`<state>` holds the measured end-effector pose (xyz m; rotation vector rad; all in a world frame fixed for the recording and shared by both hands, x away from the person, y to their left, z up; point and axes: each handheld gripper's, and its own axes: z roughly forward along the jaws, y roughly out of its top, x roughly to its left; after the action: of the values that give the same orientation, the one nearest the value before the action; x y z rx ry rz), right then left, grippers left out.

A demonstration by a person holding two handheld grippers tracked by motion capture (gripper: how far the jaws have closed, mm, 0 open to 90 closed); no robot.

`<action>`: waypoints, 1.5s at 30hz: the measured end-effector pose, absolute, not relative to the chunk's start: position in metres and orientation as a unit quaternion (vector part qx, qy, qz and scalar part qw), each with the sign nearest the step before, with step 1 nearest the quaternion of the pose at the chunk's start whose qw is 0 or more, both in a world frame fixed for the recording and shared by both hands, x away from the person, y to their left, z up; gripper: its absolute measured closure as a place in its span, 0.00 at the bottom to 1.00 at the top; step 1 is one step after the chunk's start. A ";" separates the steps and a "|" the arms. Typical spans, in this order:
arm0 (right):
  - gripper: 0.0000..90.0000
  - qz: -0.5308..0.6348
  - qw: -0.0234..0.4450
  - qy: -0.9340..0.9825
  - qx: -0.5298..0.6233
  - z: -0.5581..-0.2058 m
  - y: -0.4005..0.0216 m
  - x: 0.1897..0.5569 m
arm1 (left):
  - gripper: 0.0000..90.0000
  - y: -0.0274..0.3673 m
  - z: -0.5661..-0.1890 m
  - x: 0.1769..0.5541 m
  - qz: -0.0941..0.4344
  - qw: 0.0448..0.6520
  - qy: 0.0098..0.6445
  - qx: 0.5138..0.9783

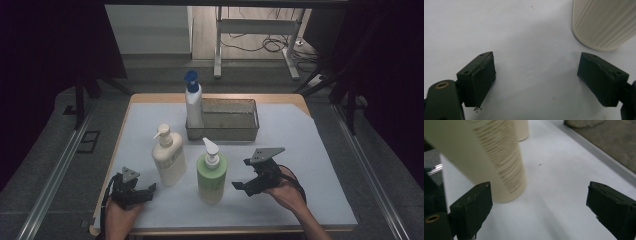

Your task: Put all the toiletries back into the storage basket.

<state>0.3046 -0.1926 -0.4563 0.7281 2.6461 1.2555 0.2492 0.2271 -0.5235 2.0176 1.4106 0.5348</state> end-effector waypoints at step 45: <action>0.10 0.446 0.078 0.872 0.188 -0.428 -0.114 0.281 | 0.16 0.227 -0.523 0.249 0.201 0.305 0.533 0.763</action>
<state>0.2809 -0.1138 -0.4281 0.5621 2.6104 1.3347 0.2492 0.2272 -0.5232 2.0196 1.4119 0.5318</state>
